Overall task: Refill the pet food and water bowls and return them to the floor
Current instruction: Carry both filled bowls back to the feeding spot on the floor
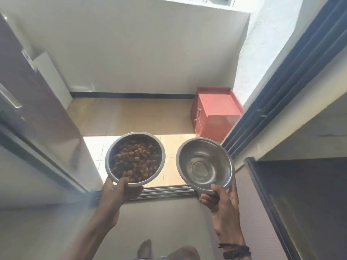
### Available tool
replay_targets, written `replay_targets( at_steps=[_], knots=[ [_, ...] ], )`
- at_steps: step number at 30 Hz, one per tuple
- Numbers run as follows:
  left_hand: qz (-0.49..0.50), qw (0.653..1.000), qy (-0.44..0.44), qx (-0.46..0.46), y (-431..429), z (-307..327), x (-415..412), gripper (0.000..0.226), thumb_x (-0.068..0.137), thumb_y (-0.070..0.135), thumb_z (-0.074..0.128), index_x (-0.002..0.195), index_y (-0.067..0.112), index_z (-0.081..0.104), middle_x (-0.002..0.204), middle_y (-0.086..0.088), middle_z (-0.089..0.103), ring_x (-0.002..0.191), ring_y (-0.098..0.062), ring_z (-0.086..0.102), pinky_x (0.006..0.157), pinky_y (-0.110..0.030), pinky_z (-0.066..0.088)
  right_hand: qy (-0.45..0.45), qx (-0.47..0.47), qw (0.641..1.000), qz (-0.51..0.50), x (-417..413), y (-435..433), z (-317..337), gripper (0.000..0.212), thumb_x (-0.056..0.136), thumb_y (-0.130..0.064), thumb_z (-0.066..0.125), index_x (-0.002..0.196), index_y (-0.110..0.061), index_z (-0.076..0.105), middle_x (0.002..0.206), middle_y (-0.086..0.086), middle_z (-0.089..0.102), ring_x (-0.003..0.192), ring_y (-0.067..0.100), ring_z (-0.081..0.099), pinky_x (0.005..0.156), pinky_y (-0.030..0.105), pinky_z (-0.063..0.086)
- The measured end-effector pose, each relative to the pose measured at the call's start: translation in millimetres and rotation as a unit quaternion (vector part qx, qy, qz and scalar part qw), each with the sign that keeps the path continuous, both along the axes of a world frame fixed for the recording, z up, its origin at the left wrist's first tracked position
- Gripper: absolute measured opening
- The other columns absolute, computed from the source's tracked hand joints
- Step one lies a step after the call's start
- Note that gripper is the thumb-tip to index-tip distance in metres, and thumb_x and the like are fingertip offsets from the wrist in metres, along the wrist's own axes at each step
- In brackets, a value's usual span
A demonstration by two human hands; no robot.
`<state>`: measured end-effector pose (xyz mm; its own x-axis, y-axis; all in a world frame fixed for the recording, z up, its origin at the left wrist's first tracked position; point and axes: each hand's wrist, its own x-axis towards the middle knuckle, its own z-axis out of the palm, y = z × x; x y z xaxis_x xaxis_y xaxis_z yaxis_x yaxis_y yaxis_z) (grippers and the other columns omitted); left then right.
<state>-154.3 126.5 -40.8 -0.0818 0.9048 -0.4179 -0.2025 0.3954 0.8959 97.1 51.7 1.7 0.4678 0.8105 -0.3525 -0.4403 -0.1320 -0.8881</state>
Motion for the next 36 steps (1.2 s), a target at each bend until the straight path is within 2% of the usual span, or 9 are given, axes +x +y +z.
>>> replay_targets(
  at_steps=[6, 10, 16, 20, 28, 31, 36],
  knots=[
    [0.024, 1.0, -0.003, -0.019, 66.6, -7.7, -2.9, 0.023, 0.099, 0.003, 0.045, 0.12, 0.01, 0.049, 0.088, -0.028, 0.074, 0.076, -0.043, 0.074, 0.076, -0.044, 0.06, 0.009, -0.006, 1.0, 0.02, -2.1, 85.4, -6.2, 0.056, 0.091, 0.009, 0.054, 0.122, -0.037, 0.056, 0.067, 0.008, 0.069, 0.043, 0.019, 0.065, 0.041, 0.023, 0.054],
    [0.051, 0.998, -0.01, -0.036, 110.4, -19.6, 0.0, 0.026, 0.1, 0.005, 0.047, 0.125, 0.009, 0.047, 0.088, -0.026, 0.074, 0.077, -0.043, 0.074, 0.081, -0.045, 0.058, 0.013, -0.012, 0.999, 0.043, 0.5, 144.5, -15.7, 0.057, 0.092, 0.006, 0.056, 0.126, -0.04, 0.055, 0.071, 0.011, 0.07, 0.045, 0.02, 0.065, 0.043, 0.025, 0.056],
    [0.087, 0.995, -0.022, -0.038, 188.9, -30.8, 13.5, 0.029, 0.1, 0.005, 0.047, 0.129, 0.005, 0.045, 0.084, -0.018, 0.075, 0.077, -0.04, 0.074, 0.071, -0.04, 0.063, 0.012, -0.016, 0.997, 0.081, 18.2, 242.5, -30.8, 0.057, 0.093, 0.004, 0.056, 0.137, -0.032, 0.05, 0.068, 0.014, 0.069, 0.045, 0.02, 0.065, 0.043, 0.024, 0.055],
    [0.116, 0.992, -0.027, -0.034, 241.7, -22.3, 26.7, 0.03, 0.1, 0.008, 0.05, 0.129, 0.01, 0.045, 0.091, -0.018, 0.075, 0.08, -0.039, 0.074, 0.081, -0.046, 0.061, 0.024, -0.021, 0.994, 0.105, 33.7, 312.1, -30.5, 0.058, 0.092, 0.006, 0.055, 0.141, -0.024, 0.047, 0.061, 0.014, 0.066, 0.042, 0.021, 0.063, 0.04, 0.024, 0.053],
    [0.144, 0.988, -0.027, -0.047, 345.2, -30.1, 46.4, 0.03, 0.1, 0.005, 0.048, 0.13, 0.007, 0.045, 0.09, -0.016, 0.075, 0.08, -0.039, 0.075, 0.084, -0.048, 0.059, 0.019, -0.029, 0.99, 0.14, 52.7, 437.9, -39.6, 0.053, 0.092, 0.008, 0.053, 0.138, -0.017, 0.047, 0.059, 0.012, 0.066, 0.043, 0.024, 0.066, 0.038, 0.023, 0.051],
    [0.133, 0.989, -0.035, -0.046, 384.8, -39.6, 50.7, 0.029, 0.101, 0.005, 0.047, 0.129, 0.007, 0.045, 0.097, -0.02, 0.073, 0.082, -0.038, 0.075, 0.076, -0.041, 0.063, 0.013, -0.039, 0.989, 0.144, 56.8, 479.8, -50.0, 0.049, 0.091, 0.008, 0.053, 0.133, -0.019, 0.05, 0.058, 0.013, 0.064, 0.044, 0.025, 0.065, 0.04, 0.024, 0.05],
    [0.112, 0.991, -0.052, -0.06, 454.8, -60.5, 52.9, 0.033, 0.101, 0.005, 0.047, 0.132, 0.013, 0.044, 0.111, -0.025, 0.068, 0.084, -0.037, 0.075, 0.077, -0.039, 0.063, 0.014, -0.047, 0.989, 0.142, 59.4, 549.5, -70.9, 0.05, 0.091, 0.009, 0.052, 0.126, -0.028, 0.055, 0.062, 0.013, 0.064, 0.045, 0.027, 0.064, 0.04, 0.024, 0.048]
  ],
)
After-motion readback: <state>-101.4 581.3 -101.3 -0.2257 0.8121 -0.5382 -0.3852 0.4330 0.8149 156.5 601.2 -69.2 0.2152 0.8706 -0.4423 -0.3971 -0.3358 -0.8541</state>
